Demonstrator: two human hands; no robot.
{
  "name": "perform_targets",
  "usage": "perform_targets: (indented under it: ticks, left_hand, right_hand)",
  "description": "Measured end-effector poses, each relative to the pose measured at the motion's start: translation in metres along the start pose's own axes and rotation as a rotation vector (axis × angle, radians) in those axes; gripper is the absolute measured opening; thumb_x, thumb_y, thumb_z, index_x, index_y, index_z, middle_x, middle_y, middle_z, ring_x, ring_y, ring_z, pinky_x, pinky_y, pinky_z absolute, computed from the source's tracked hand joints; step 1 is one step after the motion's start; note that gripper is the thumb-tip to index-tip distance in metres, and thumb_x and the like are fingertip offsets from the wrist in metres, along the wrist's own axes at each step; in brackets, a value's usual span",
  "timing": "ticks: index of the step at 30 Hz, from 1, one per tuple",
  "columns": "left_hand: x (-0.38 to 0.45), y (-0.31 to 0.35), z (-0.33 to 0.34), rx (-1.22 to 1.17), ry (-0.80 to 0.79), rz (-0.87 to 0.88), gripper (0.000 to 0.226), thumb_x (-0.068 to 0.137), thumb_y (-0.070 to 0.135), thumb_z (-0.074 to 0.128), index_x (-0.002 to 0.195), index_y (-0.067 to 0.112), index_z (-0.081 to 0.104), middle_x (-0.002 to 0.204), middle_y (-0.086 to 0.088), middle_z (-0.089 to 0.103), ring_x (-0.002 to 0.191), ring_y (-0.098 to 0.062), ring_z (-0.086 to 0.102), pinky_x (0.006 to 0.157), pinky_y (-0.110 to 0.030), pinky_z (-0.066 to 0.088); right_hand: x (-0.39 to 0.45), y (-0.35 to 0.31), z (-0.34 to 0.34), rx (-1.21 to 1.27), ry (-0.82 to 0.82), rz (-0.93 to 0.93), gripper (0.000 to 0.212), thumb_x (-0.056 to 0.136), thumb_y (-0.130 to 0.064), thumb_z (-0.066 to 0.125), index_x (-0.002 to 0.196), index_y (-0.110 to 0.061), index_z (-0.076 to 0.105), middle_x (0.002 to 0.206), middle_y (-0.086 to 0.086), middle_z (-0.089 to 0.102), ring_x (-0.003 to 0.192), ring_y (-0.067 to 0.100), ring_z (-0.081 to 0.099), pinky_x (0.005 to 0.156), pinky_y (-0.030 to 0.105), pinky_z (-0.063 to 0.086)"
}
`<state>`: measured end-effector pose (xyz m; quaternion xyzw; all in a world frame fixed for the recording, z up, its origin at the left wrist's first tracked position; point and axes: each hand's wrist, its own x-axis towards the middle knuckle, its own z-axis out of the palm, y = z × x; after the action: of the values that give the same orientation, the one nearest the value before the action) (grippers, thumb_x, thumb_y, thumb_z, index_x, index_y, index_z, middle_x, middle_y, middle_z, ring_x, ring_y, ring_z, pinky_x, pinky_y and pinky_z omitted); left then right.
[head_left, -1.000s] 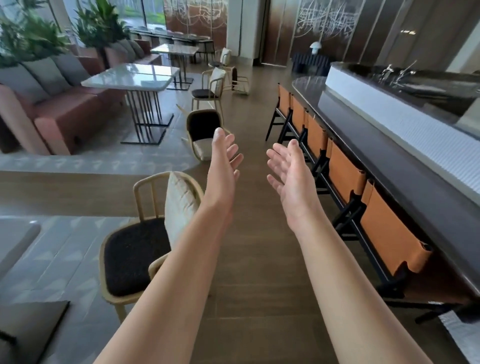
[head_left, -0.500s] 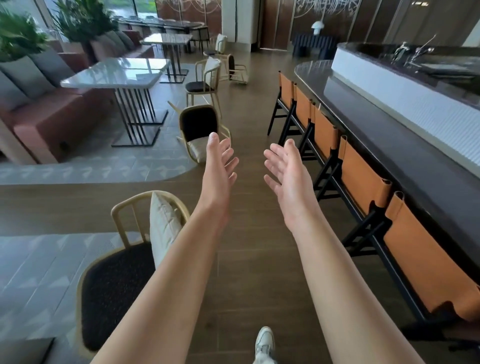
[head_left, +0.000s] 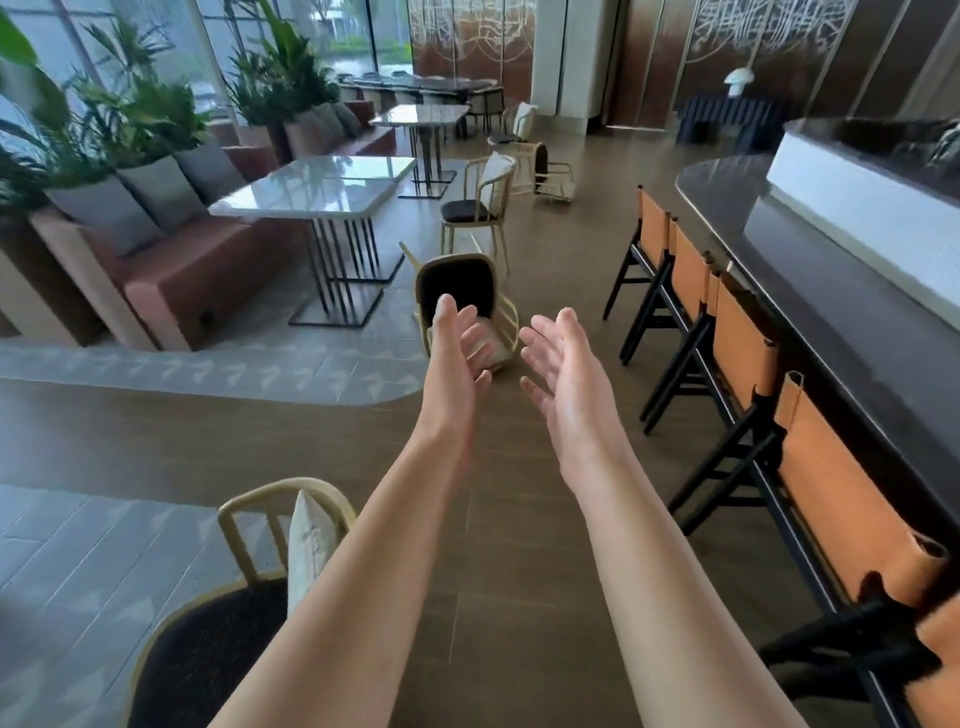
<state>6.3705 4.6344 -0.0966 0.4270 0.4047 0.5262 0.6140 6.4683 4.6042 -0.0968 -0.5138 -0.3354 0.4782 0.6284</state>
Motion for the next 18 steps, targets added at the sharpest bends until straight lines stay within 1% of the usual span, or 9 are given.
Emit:
perform_targets:
  ticks: [3,4,6,8,12,15,16,18]
  left_hand:
    - [0.049,-0.005,0.014,0.003,-0.003,0.001,0.060,0.103,0.062,0.029,0.147,0.028,0.049,0.148,0.001,0.052,0.132,-0.013,0.052,0.118,-0.040,0.033]
    - [0.063,-0.007,0.017,0.006,-0.010,0.002,0.060,0.102,0.063,0.029,0.147,0.028,0.049,0.148,0.002,0.051,0.132,-0.013,0.051,0.117,-0.039,0.033]
    - [0.099,-0.013,0.021,0.001,-0.019,0.005,0.060,0.102,0.063,0.029,0.147,0.028,0.049,0.149,0.002,0.050,0.132,-0.013,0.051,0.116,-0.039,0.033]
    - [0.136,-0.018,0.024,-0.009,-0.025,0.000,0.061,0.102,0.063,0.029,0.148,0.028,0.048,0.150,0.001,0.050,0.132,-0.013,0.051,0.118,-0.041,0.032]
    - [0.218,-0.022,0.034,-0.028,-0.059,-0.019,0.062,0.102,0.063,0.027,0.148,0.027,0.048,0.151,0.001,0.050,0.132,-0.011,0.052,0.119,-0.041,0.032]
    - [0.281,-0.014,0.045,-0.035,-0.085,-0.025,0.060,0.102,0.063,0.028,0.146,0.030,0.049,0.149,0.003,0.051,0.130,-0.010,0.053,0.119,-0.041,0.031]
    - [0.291,-0.012,0.046,-0.033,-0.087,-0.019,0.059,0.102,0.063,0.028,0.146,0.030,0.049,0.149,0.003,0.050,0.131,-0.011,0.052,0.119,-0.041,0.031]
    - [0.337,-0.008,0.054,-0.032,-0.121,-0.012,0.060,0.102,0.063,0.028,0.148,0.029,0.047,0.152,0.001,0.048,0.134,-0.012,0.050,0.120,-0.042,0.029]
  right_hand:
    - [0.048,0.001,-0.002,0.002,0.014,0.012,0.041,0.104,-0.052,0.036,0.127,-0.027,0.059,0.133,-0.008,0.061,0.127,0.006,0.053,0.115,0.039,0.038]
    - [0.062,0.002,-0.003,-0.003,0.022,0.010,0.042,0.104,-0.052,0.036,0.128,-0.027,0.059,0.131,-0.009,0.061,0.125,0.006,0.053,0.114,0.039,0.039]
    - [0.097,0.005,-0.004,-0.010,0.032,0.003,0.049,0.104,-0.052,0.036,0.138,-0.023,0.056,0.131,-0.010,0.062,0.123,0.004,0.054,0.114,0.038,0.039]
    - [0.132,0.006,-0.002,-0.022,0.040,0.002,0.052,0.104,-0.052,0.035,0.143,-0.021,0.052,0.132,-0.010,0.061,0.122,0.003,0.054,0.115,0.038,0.039]
    - [0.214,0.000,0.007,-0.055,0.061,-0.017,0.055,0.105,-0.050,0.034,0.147,-0.019,0.049,0.142,-0.004,0.057,0.132,0.009,0.051,0.116,0.040,0.037]
    - [0.274,-0.011,0.015,-0.078,0.078,-0.035,0.056,0.104,-0.052,0.034,0.148,-0.020,0.048,0.144,-0.005,0.056,0.133,0.008,0.050,0.116,0.040,0.036]
    - [0.282,-0.013,0.015,-0.093,0.083,-0.043,0.056,0.104,-0.053,0.034,0.148,-0.020,0.048,0.144,-0.005,0.056,0.133,0.008,0.049,0.117,0.041,0.036]
    - [0.323,-0.017,0.017,-0.101,0.104,-0.071,0.057,0.104,-0.053,0.033,0.148,-0.021,0.047,0.144,-0.006,0.056,0.134,0.008,0.049,0.117,0.041,0.035]
